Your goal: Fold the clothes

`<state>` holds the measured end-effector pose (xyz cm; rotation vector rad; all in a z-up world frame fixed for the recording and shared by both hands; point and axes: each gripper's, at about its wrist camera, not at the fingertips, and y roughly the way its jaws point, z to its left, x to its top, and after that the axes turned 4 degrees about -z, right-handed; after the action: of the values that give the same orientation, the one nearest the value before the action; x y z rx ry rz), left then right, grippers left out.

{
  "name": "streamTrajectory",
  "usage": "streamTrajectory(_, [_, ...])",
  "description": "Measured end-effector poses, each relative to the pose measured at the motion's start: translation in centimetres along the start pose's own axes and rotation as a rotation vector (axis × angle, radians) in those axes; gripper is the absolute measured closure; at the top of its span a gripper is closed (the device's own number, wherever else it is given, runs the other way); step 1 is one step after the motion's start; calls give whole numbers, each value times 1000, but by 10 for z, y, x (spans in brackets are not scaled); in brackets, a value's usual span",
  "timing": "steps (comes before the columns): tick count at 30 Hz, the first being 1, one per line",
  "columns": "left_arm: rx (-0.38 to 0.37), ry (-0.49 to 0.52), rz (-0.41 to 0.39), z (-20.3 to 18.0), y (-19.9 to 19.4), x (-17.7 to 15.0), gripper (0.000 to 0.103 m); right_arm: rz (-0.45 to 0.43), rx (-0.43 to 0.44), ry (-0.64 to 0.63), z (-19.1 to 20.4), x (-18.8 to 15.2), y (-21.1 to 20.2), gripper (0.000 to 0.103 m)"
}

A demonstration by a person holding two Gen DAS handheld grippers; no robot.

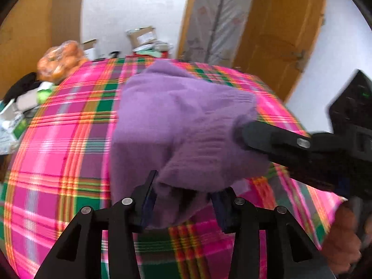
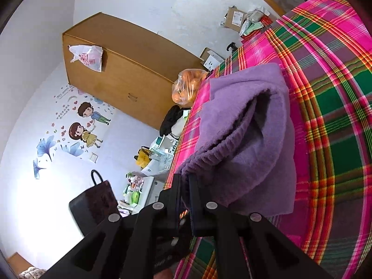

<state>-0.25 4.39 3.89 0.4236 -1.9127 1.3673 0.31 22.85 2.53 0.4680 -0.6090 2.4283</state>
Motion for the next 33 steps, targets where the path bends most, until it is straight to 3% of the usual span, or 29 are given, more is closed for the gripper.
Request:
streamTrajectory(4, [16, -25, -2, 7, 3, 2, 61, 11, 5, -7, 2, -2, 2, 96])
streamTrajectory(6, [15, -29, -8, 10, 2, 1, 80, 16, 5, -10, 3, -3, 3, 96])
streamTrajectory(9, [4, -79, -14, 19, 2, 8, 93, 23, 5, -16, 4, -4, 4, 96])
streamTrajectory(17, [13, -191, -69, 47, -11, 12, 94, 1, -47, -26, 3, 0, -4, 95])
streamTrajectory(25, [60, -276, -127, 82, -22, 19, 94, 6, -271, -46, -21, -7, -12, 87])
streamTrajectory(33, [193, -421, -162, 143, -33, 15, 94, -15, -416, -117, -30, -11, -13, 78])
